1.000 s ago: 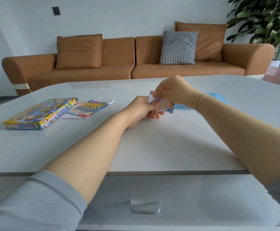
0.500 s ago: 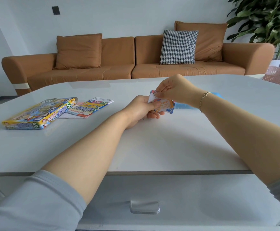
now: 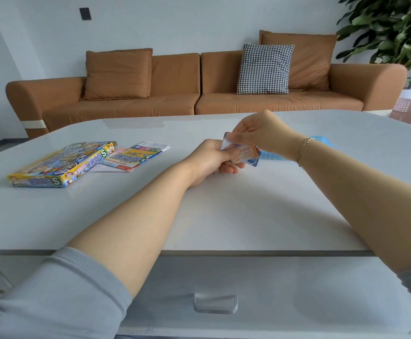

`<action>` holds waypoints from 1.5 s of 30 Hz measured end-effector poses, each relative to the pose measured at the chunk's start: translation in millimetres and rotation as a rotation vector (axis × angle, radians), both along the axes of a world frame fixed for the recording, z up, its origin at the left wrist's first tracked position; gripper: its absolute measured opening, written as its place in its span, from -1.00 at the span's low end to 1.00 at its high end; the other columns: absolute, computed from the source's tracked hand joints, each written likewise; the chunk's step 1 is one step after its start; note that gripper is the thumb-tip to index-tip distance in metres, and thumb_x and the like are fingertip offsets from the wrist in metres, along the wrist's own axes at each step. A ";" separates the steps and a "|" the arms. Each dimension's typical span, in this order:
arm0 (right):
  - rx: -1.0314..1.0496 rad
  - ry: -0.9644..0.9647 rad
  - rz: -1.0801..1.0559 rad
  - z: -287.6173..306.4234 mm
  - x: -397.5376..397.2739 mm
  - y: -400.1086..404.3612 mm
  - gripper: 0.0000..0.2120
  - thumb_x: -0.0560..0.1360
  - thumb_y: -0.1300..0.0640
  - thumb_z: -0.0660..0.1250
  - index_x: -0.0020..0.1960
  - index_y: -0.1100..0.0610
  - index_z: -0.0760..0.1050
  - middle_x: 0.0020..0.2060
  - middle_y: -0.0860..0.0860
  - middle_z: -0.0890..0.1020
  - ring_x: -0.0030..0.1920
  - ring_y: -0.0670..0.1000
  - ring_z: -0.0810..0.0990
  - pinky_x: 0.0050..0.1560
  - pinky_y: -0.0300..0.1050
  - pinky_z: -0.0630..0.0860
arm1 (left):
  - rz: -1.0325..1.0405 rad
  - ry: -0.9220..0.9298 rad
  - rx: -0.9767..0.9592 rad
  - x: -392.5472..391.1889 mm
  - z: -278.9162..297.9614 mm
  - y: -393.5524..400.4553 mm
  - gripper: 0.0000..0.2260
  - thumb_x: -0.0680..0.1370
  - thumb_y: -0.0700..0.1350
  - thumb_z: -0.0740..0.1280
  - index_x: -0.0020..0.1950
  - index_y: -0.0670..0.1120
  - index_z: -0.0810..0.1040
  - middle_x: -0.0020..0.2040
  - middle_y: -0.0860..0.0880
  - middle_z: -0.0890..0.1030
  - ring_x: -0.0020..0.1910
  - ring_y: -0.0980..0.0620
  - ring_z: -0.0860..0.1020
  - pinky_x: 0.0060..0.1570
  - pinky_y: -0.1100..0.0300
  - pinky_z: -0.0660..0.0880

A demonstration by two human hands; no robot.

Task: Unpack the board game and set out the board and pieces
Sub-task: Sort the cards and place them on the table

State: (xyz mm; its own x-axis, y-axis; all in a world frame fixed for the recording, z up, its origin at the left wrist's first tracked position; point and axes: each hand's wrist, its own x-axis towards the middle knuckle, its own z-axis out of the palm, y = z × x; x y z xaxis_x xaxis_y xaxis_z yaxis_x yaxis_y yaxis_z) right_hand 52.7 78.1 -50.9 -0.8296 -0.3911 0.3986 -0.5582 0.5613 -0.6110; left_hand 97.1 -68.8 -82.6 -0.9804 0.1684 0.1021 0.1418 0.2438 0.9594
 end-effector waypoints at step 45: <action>0.028 0.050 -0.009 1.4 -0.7 -5.8 -0.81 0.48 0.09 0.39 -0.13 0.23 0.64 -0.18 0.12 0.68 -0.23 0.00 0.58 -0.12 -0.06 0.57 | 0.001 0.006 0.013 0.9 -0.8 -0.1 -0.89 0.61 -0.17 0.22 -0.05 -0.11 0.53 -0.23 -0.10 0.62 -0.47 0.19 0.54 -0.38 0.41 0.47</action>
